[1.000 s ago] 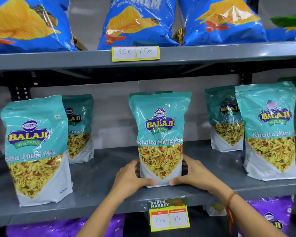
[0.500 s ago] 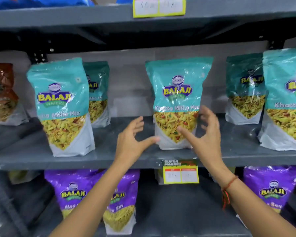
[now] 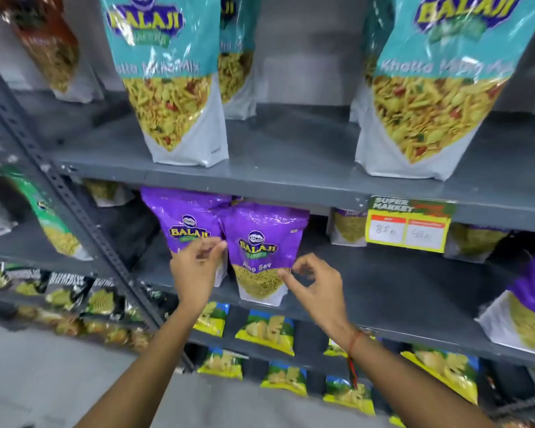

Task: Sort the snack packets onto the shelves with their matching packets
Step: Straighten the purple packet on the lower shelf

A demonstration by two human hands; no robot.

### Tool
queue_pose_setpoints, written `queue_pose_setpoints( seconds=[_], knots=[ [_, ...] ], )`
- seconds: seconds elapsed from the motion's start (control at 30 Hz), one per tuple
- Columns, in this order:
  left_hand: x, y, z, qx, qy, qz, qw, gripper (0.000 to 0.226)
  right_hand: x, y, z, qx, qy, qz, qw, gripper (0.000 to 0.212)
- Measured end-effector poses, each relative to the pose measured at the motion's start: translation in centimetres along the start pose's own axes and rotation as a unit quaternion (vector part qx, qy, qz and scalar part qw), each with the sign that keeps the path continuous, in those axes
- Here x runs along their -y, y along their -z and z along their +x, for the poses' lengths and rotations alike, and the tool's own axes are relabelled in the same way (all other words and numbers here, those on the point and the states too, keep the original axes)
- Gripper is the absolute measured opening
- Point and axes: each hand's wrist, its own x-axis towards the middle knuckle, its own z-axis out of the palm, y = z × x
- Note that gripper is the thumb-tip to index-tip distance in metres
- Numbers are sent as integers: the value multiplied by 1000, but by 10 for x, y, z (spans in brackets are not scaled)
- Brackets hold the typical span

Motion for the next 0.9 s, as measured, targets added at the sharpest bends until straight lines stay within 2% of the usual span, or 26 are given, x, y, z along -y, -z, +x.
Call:
queue_pose_setpoints(
  seconds=[0.07, 0.13, 0.2, 0.27, 0.37, 0.6, 0.7, 0.9],
  knots=[
    [41, -5, -5, 111, 76, 103, 986, 16, -35, -18, 4, 59, -140, -11, 988, 47],
    [70, -15, -9, 236, 99, 176, 951, 31, -60, -35, 11, 139, -216, -21, 966, 71],
    [85, -28, -11, 306, 113, 167, 931, 34, -78, -52, 16, 205, -233, -11, 951, 80],
    [89, -42, -11, 341, 153, 97, 922, 38, -87, -64, 18, 234, -237, 10, 943, 80],
    [98, -56, -13, 325, 176, 26, 929, 49, -92, -73, 18, 215, -236, 11, 948, 79],
    [107, -70, -24, 297, 163, 29, 940, 55, -99, -67, 20, 206, -240, -45, 948, 65],
    [97, -87, -32, 302, 153, 29, 940, 70, -111, -45, 19, 188, -252, -45, 948, 64],
    [61, -146, -61, 298, 113, 26, 947, 74, -135, 33, 24, 151, -268, -25, 951, 60]
  ],
)
